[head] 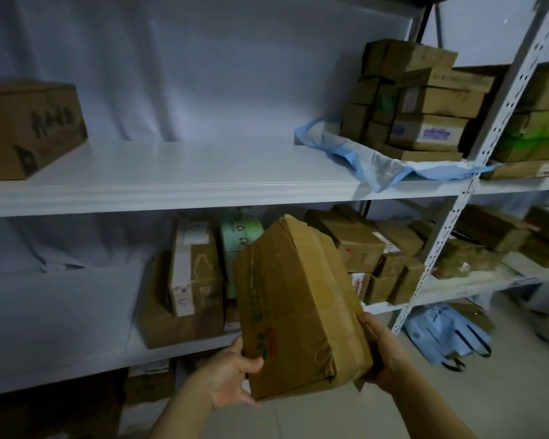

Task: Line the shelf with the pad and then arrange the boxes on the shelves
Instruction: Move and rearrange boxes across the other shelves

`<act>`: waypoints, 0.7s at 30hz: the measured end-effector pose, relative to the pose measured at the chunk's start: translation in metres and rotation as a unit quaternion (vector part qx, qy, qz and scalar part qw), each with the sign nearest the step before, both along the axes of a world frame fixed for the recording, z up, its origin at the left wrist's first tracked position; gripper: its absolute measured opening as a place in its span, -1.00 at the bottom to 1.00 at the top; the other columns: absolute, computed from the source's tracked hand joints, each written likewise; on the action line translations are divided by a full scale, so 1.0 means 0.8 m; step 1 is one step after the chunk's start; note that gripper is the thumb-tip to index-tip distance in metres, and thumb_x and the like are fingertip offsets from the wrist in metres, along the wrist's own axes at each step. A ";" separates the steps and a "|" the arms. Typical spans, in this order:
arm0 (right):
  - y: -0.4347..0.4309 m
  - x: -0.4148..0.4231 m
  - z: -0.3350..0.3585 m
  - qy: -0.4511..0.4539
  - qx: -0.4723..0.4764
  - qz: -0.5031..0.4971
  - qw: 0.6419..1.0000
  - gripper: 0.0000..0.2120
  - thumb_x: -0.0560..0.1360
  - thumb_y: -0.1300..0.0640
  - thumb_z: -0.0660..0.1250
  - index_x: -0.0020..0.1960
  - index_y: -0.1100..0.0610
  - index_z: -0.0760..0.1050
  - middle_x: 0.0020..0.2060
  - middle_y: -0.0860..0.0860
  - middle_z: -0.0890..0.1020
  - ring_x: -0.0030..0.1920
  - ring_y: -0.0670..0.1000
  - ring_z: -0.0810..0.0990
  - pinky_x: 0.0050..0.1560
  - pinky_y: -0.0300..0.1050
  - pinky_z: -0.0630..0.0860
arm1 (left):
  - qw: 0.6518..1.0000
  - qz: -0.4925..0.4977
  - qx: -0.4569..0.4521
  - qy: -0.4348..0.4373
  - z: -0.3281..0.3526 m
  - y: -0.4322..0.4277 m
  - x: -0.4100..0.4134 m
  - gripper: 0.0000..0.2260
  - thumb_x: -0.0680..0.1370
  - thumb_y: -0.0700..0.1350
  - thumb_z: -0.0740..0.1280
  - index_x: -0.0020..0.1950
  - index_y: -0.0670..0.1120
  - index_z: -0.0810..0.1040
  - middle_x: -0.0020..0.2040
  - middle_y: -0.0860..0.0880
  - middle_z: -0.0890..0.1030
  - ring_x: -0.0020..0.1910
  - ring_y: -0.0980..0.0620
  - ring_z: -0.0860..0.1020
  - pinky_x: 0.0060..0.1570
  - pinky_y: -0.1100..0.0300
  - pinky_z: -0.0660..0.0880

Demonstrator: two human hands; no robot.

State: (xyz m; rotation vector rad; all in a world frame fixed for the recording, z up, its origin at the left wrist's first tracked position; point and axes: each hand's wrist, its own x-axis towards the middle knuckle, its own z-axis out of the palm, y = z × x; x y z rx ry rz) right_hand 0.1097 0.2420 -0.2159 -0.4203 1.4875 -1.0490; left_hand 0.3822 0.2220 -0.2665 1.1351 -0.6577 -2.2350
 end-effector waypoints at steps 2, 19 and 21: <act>-0.013 -0.034 0.004 0.023 0.007 -0.007 1.000 -0.49 0.36 -0.15 0.41 0.19 0.07 0.39 0.12 0.21 0.51 0.11 0.31 0.49 0.09 0.29 0.47 | 1.000 0.011 0.027 0.006 -0.011 -0.017 -0.039 -0.17 0.48 -0.37 0.33 0.53 0.21 0.00 0.52 -0.04 0.23 0.45 -0.25 0.25 0.23 -0.50 0.18; -0.141 -0.092 0.033 -0.014 -0.067 0.059 0.996 -0.83 0.46 0.10 0.36 -0.02 -0.08 0.42 0.02 0.05 0.48 -0.01 0.18 0.46 0.02 0.37 0.45 | 0.976 0.213 0.034 -0.009 -0.030 -0.105 -0.163 -0.57 0.61 -0.28 0.16 0.44 0.05 0.31 0.10 -0.11 0.59 0.02 -0.18 0.55 0.04 -0.33 0.44; -0.159 -0.083 0.030 -0.028 -0.080 0.056 0.995 -0.80 0.47 0.10 0.35 0.04 -0.09 0.42 0.03 0.01 0.48 0.01 0.13 0.45 0.12 0.42 0.39 | 0.970 0.240 0.036 -0.012 -0.028 -0.121 -0.162 -0.66 0.61 -0.25 0.18 0.38 -0.07 0.40 0.11 -0.16 0.59 0.03 -0.18 0.56 -0.11 -0.25 0.53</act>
